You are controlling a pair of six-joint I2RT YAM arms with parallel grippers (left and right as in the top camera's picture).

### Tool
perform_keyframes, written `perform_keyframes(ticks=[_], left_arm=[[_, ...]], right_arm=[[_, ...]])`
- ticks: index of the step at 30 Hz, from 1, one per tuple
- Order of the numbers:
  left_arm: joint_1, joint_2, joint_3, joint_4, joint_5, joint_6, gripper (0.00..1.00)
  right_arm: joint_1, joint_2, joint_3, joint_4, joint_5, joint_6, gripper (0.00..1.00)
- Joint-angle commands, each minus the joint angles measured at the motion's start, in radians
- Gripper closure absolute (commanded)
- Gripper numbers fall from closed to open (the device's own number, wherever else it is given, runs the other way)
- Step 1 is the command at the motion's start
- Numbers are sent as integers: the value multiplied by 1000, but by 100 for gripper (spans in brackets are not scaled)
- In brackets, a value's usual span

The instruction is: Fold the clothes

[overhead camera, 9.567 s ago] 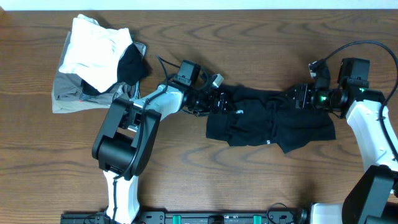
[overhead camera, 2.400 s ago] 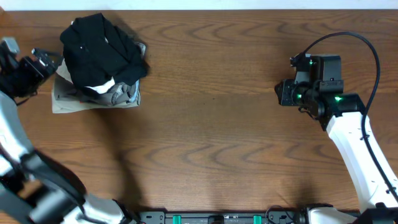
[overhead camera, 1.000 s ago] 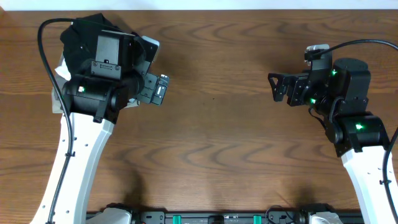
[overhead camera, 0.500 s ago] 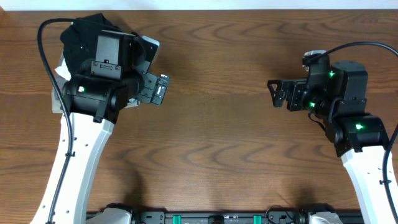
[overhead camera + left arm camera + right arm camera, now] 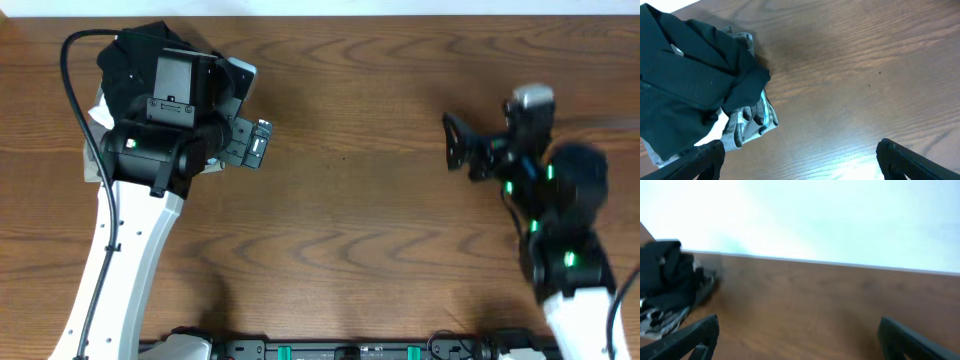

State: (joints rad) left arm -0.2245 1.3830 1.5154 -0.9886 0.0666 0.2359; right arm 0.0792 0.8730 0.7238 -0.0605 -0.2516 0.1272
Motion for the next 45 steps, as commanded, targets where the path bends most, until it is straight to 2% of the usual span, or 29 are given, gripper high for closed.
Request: perform_keyframes(ticks=[1,9,20,28,45], left_arm=[[3,0,-2,-2,-15,-6,2],[3,0,-2,-2,-15,-6,2],[3,0,-2,-2,-15,-6,2],[3,0,-3,-2,-15,-6,2],[3,0,-2,-2,-15,-6,2]], right_arm=[[-7,-129,-151,57,11,-16,1],[-7,-455,-407,93,12,-39,1],[-8,-875,-574,48,21,-58,1],[-7,-868,-715,153,15,-61,1],[-7,-863,-718,8,16,-65,1]])
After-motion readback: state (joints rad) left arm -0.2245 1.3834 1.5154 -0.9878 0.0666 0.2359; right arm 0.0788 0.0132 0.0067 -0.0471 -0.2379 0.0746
